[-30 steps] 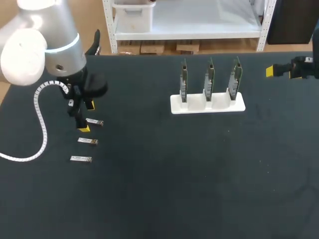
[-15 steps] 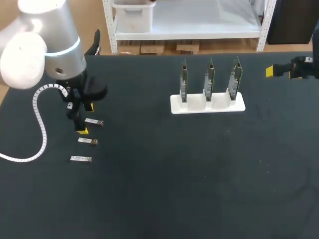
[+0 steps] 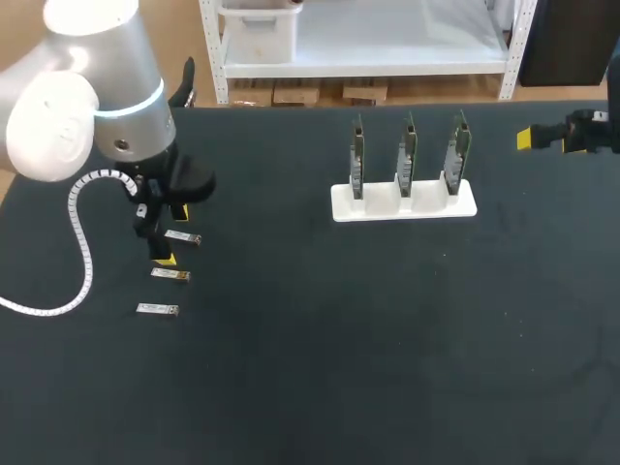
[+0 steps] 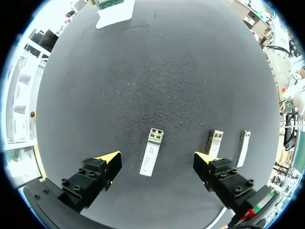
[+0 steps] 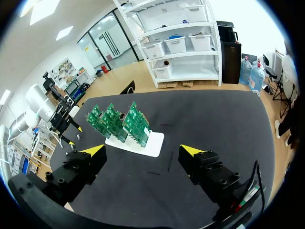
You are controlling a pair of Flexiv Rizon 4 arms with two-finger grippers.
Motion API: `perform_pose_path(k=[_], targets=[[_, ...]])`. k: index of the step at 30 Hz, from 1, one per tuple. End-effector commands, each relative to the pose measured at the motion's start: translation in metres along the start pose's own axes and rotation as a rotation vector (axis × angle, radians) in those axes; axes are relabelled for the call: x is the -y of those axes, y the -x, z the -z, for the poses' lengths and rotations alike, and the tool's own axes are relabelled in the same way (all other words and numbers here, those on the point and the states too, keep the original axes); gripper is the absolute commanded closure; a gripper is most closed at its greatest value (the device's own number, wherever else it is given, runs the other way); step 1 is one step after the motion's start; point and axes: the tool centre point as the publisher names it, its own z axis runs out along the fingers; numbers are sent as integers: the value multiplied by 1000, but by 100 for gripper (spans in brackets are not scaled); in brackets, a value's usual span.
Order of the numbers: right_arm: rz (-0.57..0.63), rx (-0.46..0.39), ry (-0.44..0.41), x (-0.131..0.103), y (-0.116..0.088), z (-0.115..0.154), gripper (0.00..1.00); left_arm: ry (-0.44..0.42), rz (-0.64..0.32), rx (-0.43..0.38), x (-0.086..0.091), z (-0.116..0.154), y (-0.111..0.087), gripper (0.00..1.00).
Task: Pick up the optical module with the left hand, and insert it into the network port with the right hand.
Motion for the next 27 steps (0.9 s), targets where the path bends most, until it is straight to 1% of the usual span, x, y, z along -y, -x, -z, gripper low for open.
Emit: perform_pose_path(k=[1,6,18,19,20,21,22,27], targets=[[-1,0,-9,-2,0,1,0,-2,-1,-3,1,-1,0,0],[-1,0,-9,-2,0,1,0,-3,3,-10,1,-2,-2,0],[-1,0,-9,-2,0,1,0,-2,21,-14,-4,-2,-4,0],[-1,0,-9,-2,0,1,0,-3,18,-16,-4,-2,-4,7],[-1,0,-9,-2,0,1,0,-4,17,-17,-5,-3,-4,56],[-1,0,-9,-2,0,1,0,-4,16,-18,-5,-4,-4,73],[-1,0,-9,-2,0,1,0,-5,16,-19,-5,-4,-4,100],[-1,0,-9,-2,0,1,0,-5,11,-21,-5,-4,-4,100]])
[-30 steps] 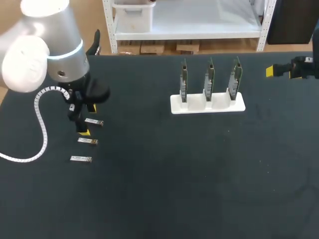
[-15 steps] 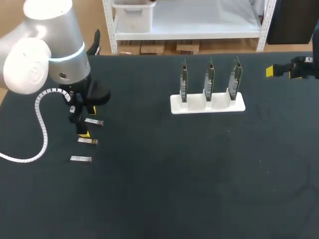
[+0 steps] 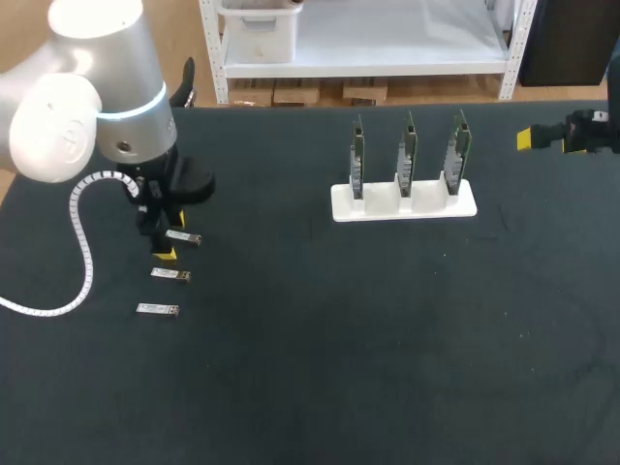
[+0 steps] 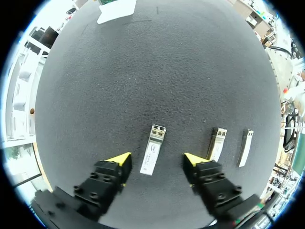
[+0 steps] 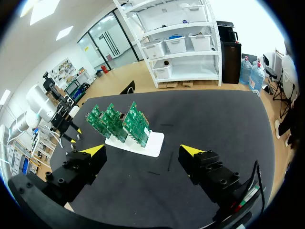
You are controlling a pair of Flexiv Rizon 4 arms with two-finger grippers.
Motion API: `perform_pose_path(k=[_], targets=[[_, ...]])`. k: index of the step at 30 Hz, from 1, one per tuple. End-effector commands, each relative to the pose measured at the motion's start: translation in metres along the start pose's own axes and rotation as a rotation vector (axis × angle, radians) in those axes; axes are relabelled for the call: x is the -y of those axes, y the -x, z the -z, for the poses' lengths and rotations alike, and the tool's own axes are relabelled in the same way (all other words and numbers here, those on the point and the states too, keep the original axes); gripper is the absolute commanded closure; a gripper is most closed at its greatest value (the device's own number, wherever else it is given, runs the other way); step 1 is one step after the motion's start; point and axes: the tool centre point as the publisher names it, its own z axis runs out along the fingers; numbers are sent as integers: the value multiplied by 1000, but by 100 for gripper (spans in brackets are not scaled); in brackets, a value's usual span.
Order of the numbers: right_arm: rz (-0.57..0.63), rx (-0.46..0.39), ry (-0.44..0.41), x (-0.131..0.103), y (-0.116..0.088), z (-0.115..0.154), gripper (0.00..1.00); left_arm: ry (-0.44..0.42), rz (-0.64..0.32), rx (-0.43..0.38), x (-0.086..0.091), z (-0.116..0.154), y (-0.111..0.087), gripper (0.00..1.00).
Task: Pick up the optical module with the left hand, and insert it into the network port with the right hand.
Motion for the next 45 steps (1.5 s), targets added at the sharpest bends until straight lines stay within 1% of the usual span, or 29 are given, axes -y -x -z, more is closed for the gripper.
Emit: perform_pose_path(k=[1,9,12,16,19,21,22,23,24,25,26,28,29,30,31,32,35,36,45], targets=[[-1,0,-9,-2,0,1,0,-5,-4,-2,-3,-1,0,100],[-1,0,-9,-2,0,1,0,3,-11,-6,-3,1,-2,100],[-1,0,-9,-2,0,1,0,7,-9,-4,-4,5,-4,100],[-1,0,-9,-2,0,1,0,40,28,41,-13,21,-4,100],[-1,0,-9,-2,0,1,0,93,35,90,-24,41,3,100],[-1,0,-9,-2,0,1,0,130,65,171,-35,62,12,100],[-1,0,-9,-2,0,1,0,139,73,199,-38,68,15,100],[-1,0,-9,-2,0,1,0,157,84,248,-46,83,22,100],[-1,0,-9,-2,0,1,0,173,77,256,-49,90,26,100],[-1,0,-9,-2,0,1,0,185,76,296,-54,102,34,100],[-1,0,-9,-2,0,1,0,193,83,366,-59,119,43,100],[-1,0,-9,-2,0,1,0,174,112,485,-66,138,54,100],[-1,0,-9,-2,0,1,0,158,129,594,-71,154,62,100],[-1,0,-9,-2,0,1,0,157,132,627,-72,161,66,100],[-1,0,-9,-2,0,1,0,139,142,708,-75,173,73,100],[-1,0,-9,-2,0,1,0,134,145,761,-77,182,77,100],[-1,0,-9,-2,0,1,0,106,147,883,-80,200,84,100],[-1,0,-9,-2,0,1,0,104,150,906,-81,204,84,100],[-1,0,-9,-2,0,1,0,104,150,906,-81,204,84,100]])
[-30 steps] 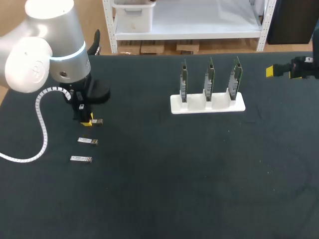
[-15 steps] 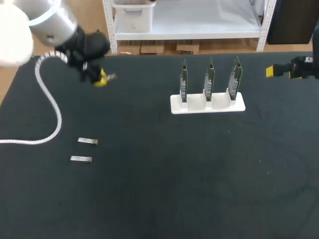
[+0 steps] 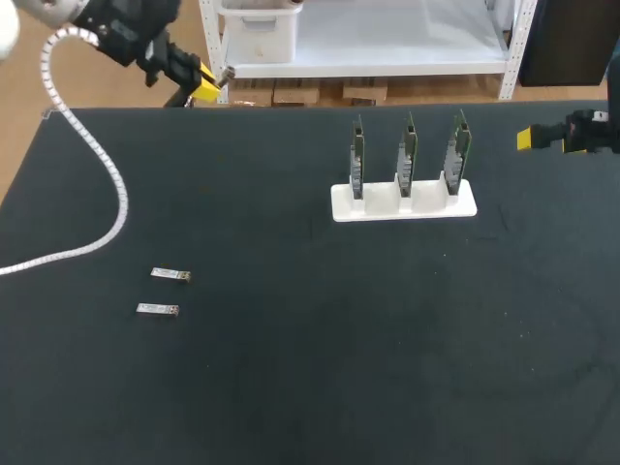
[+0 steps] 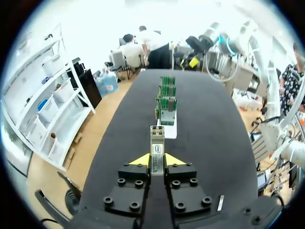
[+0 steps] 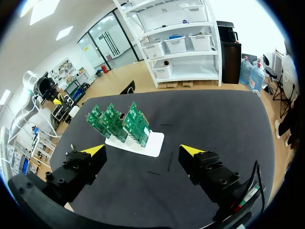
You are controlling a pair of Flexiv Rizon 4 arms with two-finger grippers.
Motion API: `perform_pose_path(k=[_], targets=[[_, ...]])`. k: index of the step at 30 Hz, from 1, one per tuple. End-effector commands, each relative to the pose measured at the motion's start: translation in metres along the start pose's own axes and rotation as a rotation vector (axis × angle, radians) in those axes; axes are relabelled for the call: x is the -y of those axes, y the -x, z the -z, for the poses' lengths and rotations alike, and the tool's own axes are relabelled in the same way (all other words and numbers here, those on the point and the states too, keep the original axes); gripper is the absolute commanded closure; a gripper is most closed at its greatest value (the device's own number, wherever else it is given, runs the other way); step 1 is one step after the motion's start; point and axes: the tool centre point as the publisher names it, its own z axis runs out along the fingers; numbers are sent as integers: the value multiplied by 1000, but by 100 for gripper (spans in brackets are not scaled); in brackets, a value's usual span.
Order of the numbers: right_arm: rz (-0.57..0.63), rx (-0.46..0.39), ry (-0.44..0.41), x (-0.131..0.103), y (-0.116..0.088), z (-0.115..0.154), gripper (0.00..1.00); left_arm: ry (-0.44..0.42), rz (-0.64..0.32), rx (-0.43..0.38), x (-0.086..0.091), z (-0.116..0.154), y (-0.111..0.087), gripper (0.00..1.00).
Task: Pick up the optical module with the left hand, and insert it into the network port with the right hand.
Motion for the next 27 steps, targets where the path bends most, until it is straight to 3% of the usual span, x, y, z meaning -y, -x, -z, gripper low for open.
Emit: perform_pose_path(k=[1,5,7,13,19,23,27], targets=[[-1,0,-9,-2,0,1,0,-6,4,158,0,-1,-9,100],[-1,0,-9,-2,0,1,0,-6,4,158,0,-1,-9,100],[-1,0,-9,-2,0,1,0,10,4,172,11,1,-7,100],[-1,0,-9,-2,0,1,0,18,-4,386,21,-22,42,100],[-1,0,-9,-2,0,1,0,-67,-35,584,18,-61,91,100],[-1,0,-9,-2,0,1,0,-116,-78,600,19,-80,107,100],[-1,0,-9,-2,0,1,0,-131,-62,640,19,-92,116,100]])
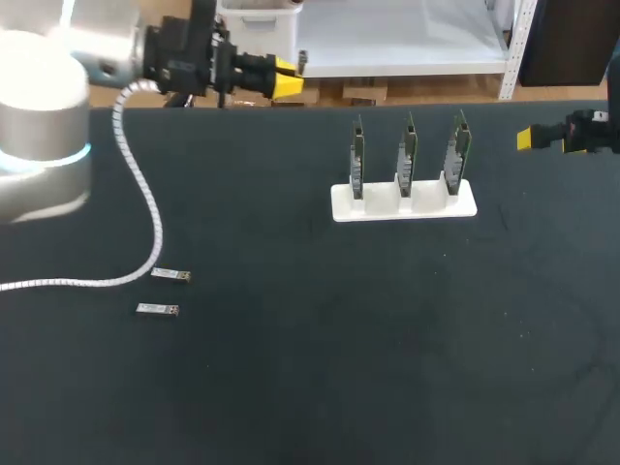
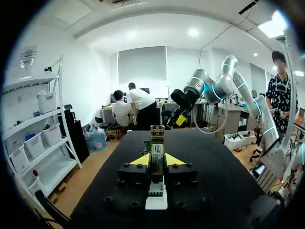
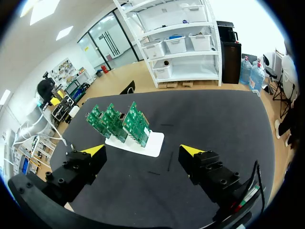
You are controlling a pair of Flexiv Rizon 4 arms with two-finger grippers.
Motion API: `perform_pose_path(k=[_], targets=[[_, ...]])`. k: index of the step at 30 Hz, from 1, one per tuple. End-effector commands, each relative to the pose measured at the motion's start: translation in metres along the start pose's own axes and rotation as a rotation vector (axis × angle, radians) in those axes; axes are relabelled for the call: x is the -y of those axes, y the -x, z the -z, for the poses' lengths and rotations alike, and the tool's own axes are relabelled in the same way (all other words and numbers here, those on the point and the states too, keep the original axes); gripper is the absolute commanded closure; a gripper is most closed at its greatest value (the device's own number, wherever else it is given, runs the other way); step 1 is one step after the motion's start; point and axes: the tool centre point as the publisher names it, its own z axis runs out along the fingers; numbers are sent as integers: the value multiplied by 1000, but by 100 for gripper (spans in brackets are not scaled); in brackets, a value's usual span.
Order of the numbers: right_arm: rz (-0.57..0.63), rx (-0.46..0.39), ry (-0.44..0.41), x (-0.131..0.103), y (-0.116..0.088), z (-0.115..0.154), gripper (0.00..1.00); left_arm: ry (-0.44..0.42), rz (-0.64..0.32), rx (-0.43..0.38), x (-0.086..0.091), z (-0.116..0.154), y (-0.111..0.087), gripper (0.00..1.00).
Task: Pick up the optical module with the left hand, and insert it into the network port with the right hand.
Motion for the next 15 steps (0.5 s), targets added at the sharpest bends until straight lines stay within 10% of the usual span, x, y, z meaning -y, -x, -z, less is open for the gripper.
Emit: perform_pose_path(k=[1,15], targets=[[-1,0,-9,-2,0,1,0,-43,8,72,-16,-27,-5,100],[-1,0,-9,-2,0,1,0,-16,42,85,-12,-68,-9,100]])
